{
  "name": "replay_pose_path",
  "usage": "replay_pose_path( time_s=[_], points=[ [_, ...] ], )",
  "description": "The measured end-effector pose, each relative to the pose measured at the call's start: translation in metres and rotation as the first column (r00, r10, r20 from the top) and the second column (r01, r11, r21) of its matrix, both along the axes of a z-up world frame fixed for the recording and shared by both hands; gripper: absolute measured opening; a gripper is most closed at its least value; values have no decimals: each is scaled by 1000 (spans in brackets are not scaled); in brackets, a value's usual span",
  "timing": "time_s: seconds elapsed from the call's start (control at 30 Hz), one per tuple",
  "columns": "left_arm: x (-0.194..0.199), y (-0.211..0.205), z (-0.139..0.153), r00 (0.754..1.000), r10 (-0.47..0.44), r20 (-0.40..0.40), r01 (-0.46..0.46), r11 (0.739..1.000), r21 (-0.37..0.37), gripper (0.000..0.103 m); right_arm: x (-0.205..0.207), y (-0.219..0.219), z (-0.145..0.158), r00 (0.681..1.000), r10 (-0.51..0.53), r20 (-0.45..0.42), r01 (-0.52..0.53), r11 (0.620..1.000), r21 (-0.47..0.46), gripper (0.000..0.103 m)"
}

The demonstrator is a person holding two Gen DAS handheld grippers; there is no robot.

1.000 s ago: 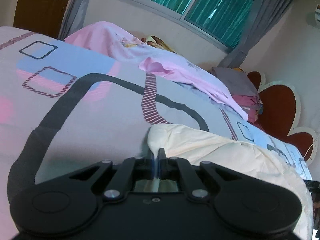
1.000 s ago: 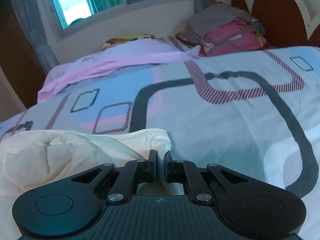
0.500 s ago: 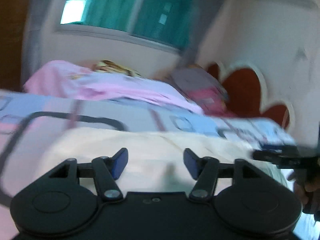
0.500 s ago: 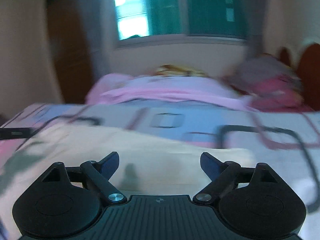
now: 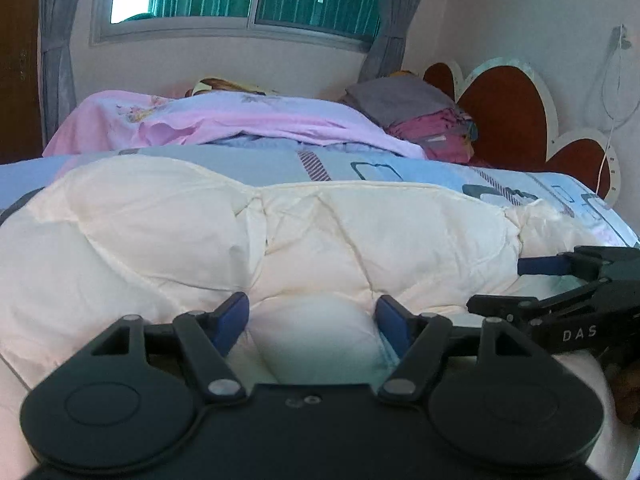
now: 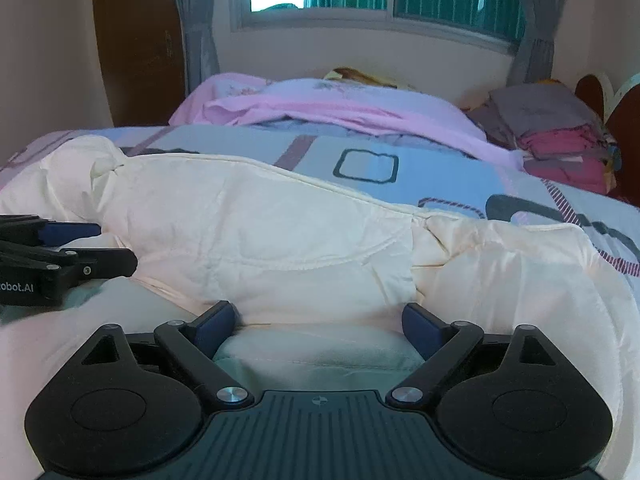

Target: Fold large clothes

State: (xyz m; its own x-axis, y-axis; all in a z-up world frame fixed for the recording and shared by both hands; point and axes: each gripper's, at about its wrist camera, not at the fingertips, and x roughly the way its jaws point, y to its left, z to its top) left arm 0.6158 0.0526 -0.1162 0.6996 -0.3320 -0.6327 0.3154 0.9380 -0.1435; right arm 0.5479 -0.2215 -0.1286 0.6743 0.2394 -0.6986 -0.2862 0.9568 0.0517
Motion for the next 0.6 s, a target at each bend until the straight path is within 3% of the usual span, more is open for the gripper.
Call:
replay_pose_path(
  time_s=[0.1,0.17,0.3,0.47,0.6],
  points=[
    [-26,6,17,999,6,48,-7,1000,17,69,-30,-15,28,996,-22,91,19,999,35,89],
    [-54,14,31,995,6,101,-5,1000,-8,69,-56,-27,41,991,-29,134,20,998,64,89],
    [-101,14,37,990,1,140,4,999,-35,69,-102,-38,48,984,-19,176,7,998,68,89],
    [-107,6,7,995,39,91,-38,999,-9,71,-106,-31,20,996,-10,94,12,1000,-22,89],
    [-100,18,3,994,83,76,-83,997,-5,71,-106,-44,10,994,-50,93,53,998,-35,90]
  ],
)
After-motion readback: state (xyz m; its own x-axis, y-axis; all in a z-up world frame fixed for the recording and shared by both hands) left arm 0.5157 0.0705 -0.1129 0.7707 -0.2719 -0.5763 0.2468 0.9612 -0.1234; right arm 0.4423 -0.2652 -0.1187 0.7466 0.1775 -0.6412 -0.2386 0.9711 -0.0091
